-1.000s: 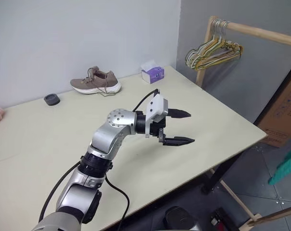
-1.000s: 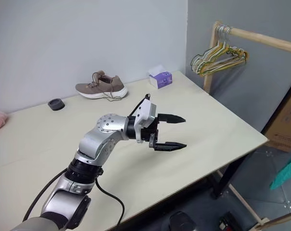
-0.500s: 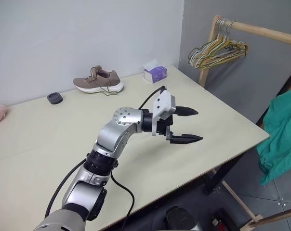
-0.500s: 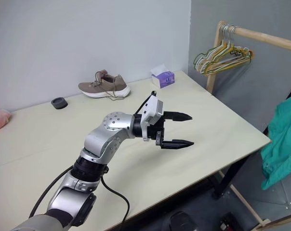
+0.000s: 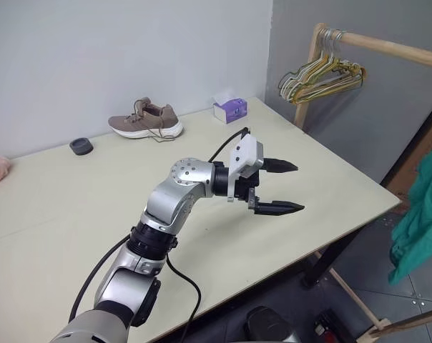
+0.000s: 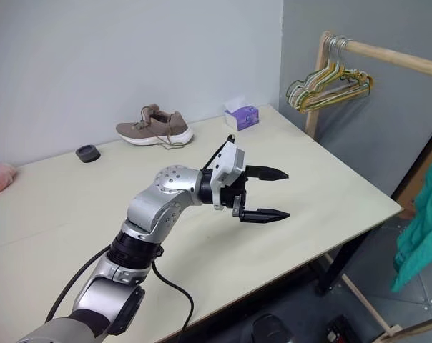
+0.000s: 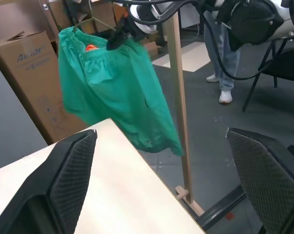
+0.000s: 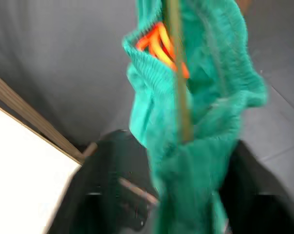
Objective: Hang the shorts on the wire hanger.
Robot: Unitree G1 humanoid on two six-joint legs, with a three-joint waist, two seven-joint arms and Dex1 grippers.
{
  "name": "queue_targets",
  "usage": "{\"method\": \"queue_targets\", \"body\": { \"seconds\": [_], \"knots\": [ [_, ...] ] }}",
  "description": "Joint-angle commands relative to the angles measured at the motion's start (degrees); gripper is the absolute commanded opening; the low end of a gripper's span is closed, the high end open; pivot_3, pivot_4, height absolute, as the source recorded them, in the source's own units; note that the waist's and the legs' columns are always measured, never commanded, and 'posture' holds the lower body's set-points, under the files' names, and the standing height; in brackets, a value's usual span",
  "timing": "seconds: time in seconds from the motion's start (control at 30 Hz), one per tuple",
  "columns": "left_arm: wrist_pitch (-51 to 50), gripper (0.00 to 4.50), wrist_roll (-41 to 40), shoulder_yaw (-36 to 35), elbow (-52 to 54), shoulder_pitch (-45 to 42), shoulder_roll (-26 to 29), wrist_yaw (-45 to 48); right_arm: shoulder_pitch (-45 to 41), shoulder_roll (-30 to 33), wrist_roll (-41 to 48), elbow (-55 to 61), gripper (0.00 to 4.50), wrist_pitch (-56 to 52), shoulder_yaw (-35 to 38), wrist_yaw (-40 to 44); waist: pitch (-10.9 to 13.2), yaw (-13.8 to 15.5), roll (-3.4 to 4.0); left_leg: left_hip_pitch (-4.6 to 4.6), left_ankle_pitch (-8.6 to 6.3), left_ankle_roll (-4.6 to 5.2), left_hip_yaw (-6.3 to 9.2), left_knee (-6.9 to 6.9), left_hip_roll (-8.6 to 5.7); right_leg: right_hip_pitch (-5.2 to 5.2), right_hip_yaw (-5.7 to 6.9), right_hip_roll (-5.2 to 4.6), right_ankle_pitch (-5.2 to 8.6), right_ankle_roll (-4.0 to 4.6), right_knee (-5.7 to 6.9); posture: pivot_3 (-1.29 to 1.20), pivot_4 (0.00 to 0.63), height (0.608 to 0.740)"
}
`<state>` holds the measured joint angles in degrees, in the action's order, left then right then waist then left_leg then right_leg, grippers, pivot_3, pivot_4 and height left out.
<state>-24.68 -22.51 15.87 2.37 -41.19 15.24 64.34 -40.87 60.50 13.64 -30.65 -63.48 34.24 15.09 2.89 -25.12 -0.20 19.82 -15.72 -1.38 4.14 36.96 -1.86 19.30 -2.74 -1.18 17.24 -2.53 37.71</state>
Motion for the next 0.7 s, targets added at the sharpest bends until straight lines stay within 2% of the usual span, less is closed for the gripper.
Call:
{"method": "queue_targets", "body": {
  "seconds": [0.03, 0.1, 0.3, 0.5, 0.7],
  "knots": [
    [1.03, 4.50, -0.01, -0.53, -0.02, -1.55, -0.31, -0.39, 1.27, -1.09, 0.85, 9.36, 3.94, 0.19, 4.12, -2.58, -0.01, 0.03, 0.01, 0.00, 0.00, 0.00, 0.01, 0.00, 0.00, 0.00, 0.00, 0.00, 0.00, -0.01, 0.00, -0.44, 0.000, 0.740],
    [1.42, 4.50, 0.38, -0.56, -0.39, -1.35, -0.10, -0.45, 3.18, -2.41, 0.35, 15.04, 4.46, 1.66, 5.60, -4.41, -0.03, 0.03, 0.04, 0.01, 0.00, 0.00, 0.03, 0.00, 0.00, 0.00, -0.02, -0.01, 0.00, -0.02, 0.00, -0.44, 0.000, 0.740],
    [2.08, 4.50, 1.42, -0.93, -1.70, -0.53, 0.78, -0.80, 9.52, -5.73, -3.25, 29.69, 4.46, 9.75, 4.41, -8.43, -0.04, 0.13, 0.07, 0.02, 0.00, 0.00, 0.05, 0.00, -0.01, 0.02, -0.07, -0.01, 0.01, -0.05, 0.01, -0.44, 0.000, 0.740],
    [2.79, 4.50, 2.75, -1.51, -3.14, 0.82, 2.06, -2.52, 12.27, -7.81, -8.89, 35.70, 4.46, 19.53, 2.10, -13.19, -0.06, 0.04, 0.09, 0.01, 0.00, 0.00, 0.06, -0.01, 0.00, 0.03, -0.10, -0.02, 0.02, -0.06, 0.01, -0.43, 0.000, 0.740],
    [3.32, 4.50, 3.44, -2.07, -2.99, 2.93, 3.65, -3.55, 11.95, -12.45, -7.80, 38.18, 4.46, 7.82, 3.99, -14.60, -0.05, 0.40, 0.08, 0.02, 0.00, 0.00, 0.09, 0.00, 0.00, 0.03, -0.09, -0.02, 0.01, -0.06, 0.03, -0.42, 0.000, 0.740]
  ]
}}
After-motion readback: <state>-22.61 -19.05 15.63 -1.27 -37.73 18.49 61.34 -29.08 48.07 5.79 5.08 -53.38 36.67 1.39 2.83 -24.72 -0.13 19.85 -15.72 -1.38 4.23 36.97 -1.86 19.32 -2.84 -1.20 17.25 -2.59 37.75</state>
